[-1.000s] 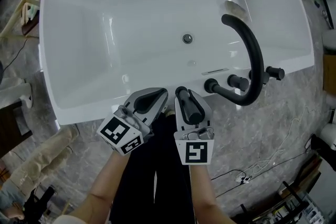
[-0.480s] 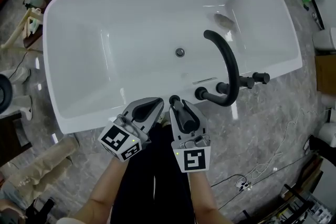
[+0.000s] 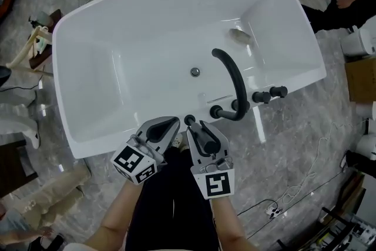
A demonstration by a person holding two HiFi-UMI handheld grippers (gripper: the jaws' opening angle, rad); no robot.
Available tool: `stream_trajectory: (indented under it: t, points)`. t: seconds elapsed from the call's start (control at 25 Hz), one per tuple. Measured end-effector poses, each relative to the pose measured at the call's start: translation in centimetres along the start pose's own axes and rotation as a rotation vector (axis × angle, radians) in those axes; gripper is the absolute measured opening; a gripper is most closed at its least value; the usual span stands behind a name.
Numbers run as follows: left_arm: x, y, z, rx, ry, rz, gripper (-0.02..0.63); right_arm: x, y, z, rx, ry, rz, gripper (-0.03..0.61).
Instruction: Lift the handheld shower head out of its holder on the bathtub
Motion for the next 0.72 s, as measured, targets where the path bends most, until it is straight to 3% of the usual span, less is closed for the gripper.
stream_trajectory:
  t: [0.72]
  points:
    - [-1.1,3.4,-6.4,0.058,0.026,0.058,0.012,-3.8,-1.6,-7.8,0.006,0.080,-0.014,0.133]
Point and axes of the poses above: the fingertips, and each gripper's own axes: x forward along the fingers, y to its right, z out of its underside, the point moved 5 cm from there along -x, backward along the fingers, and after that the axes turned 8 degrees about x, right-handed, at the moved point
